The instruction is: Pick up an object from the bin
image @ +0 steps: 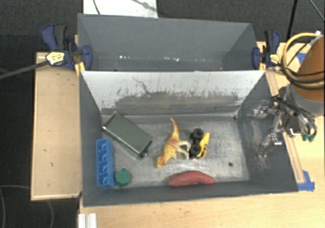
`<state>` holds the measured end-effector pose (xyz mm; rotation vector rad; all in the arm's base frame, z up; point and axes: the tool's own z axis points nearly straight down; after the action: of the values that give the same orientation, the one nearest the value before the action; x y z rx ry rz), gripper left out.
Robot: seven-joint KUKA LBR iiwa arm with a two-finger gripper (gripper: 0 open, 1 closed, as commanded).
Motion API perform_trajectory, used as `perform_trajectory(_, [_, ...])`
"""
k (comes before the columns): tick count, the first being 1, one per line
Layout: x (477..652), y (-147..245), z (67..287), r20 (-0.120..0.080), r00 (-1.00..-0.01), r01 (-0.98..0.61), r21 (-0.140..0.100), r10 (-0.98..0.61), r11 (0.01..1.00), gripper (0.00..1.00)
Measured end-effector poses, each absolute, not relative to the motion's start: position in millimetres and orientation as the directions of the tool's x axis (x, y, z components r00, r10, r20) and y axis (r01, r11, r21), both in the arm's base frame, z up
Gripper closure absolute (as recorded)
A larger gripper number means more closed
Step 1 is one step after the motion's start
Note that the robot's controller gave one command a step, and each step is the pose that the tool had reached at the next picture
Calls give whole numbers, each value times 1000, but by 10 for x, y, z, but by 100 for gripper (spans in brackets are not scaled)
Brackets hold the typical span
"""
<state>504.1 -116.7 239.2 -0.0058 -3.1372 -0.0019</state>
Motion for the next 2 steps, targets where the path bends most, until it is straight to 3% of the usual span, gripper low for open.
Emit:
perform_trajectory(1, [5057, -1163, 2431, -3, -1000, 0, -1, 0, 1000, 0])
perform_trajectory(2, [5035, -1037, 1970, -11, -999, 34, -2, 34, 999, 0])
